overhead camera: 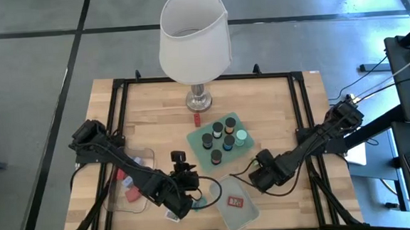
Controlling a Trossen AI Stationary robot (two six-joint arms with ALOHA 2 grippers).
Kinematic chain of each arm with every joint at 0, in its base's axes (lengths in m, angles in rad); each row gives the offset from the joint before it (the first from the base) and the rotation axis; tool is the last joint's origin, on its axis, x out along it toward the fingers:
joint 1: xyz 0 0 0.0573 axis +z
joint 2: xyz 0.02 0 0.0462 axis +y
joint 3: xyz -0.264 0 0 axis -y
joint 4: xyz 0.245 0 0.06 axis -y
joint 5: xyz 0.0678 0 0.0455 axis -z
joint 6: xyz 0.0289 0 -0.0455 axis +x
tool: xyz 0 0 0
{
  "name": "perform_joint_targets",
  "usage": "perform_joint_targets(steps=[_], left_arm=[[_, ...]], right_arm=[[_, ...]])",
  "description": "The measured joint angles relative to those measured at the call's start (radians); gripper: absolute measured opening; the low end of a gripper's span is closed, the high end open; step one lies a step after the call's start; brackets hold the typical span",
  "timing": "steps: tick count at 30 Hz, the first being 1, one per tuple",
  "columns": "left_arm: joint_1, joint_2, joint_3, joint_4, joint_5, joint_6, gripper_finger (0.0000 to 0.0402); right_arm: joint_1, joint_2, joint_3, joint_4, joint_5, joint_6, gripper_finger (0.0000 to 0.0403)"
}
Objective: Pick & Place Office items
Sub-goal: Put the white charger adapter into the transparent bin
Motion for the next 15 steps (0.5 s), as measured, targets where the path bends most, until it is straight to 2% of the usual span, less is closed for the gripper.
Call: perform_joint_targets(steps=[3,8,15], left_arm=[[0.019,0.0,0.0,0.023,-0.003,0.001,0.0105],[0.059,0.0,0.0,0.102,0.094,0.087,0.0127],[0.055,0.02,0.001,0.341,0.203,0.494,0.0177]], right_arm=[[0.003,-0.032,0.043,-0.001,0.027,-0.079,0.0198],[0.02,-0.071,0.173,0.004,0.116,-0.238,0.0207],[0.047,-0.077,0.366,0.024,0.168,-0.508,0.0204]])
